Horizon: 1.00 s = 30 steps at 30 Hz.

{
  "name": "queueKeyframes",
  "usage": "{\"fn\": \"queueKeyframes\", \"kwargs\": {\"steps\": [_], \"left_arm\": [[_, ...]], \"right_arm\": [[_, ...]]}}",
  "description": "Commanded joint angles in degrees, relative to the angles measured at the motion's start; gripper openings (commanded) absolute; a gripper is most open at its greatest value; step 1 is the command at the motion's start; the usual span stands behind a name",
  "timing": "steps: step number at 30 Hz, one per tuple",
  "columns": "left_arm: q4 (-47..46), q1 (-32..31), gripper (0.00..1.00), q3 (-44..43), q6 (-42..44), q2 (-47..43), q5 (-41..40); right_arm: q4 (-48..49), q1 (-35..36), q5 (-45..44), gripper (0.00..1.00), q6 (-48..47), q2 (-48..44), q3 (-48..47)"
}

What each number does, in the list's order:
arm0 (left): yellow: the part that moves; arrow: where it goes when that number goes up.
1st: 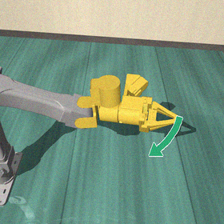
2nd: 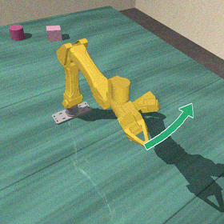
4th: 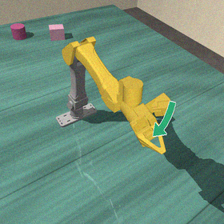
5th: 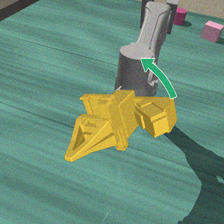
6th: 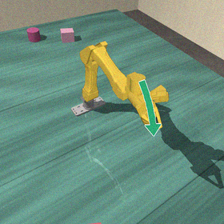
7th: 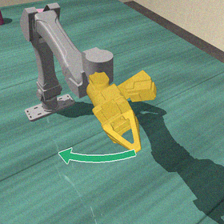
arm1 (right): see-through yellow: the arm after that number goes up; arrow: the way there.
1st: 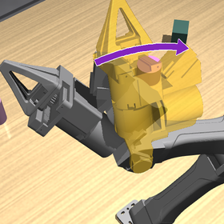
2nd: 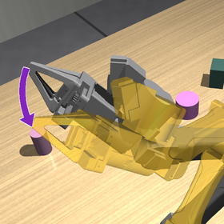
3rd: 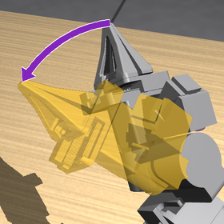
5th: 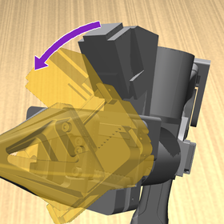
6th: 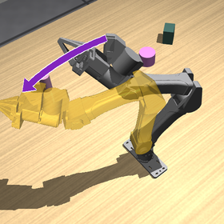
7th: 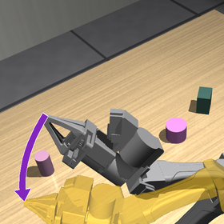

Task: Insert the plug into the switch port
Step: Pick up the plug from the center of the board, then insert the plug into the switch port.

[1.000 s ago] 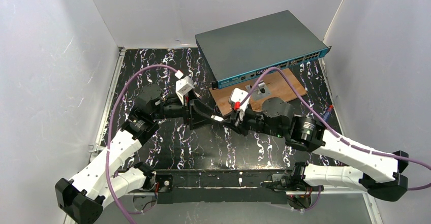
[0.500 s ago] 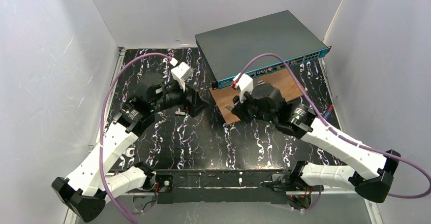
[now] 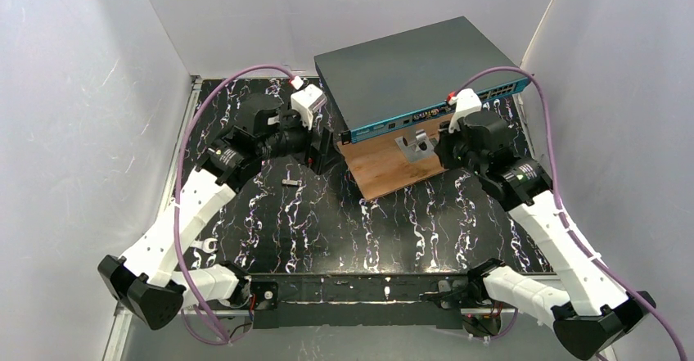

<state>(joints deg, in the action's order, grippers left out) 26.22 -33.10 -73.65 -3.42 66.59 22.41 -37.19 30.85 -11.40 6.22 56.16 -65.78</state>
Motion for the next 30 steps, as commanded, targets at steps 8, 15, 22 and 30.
{"fn": "queueKeyframes", "kwargs": {"steps": [8, 15, 22, 30], "left_arm": [[2.83, -0.03, 0.82, -8.13, 6.40, 6.10, 1.00], [2.70, -0.03, 0.73, -11.31, 8.26, 9.40, 3.77], [2.78, -0.03, 0.59, -13.15, 9.49, 11.46, 6.03], [5.20, -0.03, 0.45, -15.61, 12.17, 13.63, 6.82]], "right_arm": [[1.76, -2.20, -5.36, 0.01, -2.50, -3.48, -2.77], [3.93, -2.20, -4.10, 0.01, -3.04, -4.47, -3.95], [6.51, -2.18, -2.67, 0.01, -3.73, -3.94, -4.21], [8.45, -2.20, -4.00, 0.01, -3.58, -3.34, -4.20]]}}
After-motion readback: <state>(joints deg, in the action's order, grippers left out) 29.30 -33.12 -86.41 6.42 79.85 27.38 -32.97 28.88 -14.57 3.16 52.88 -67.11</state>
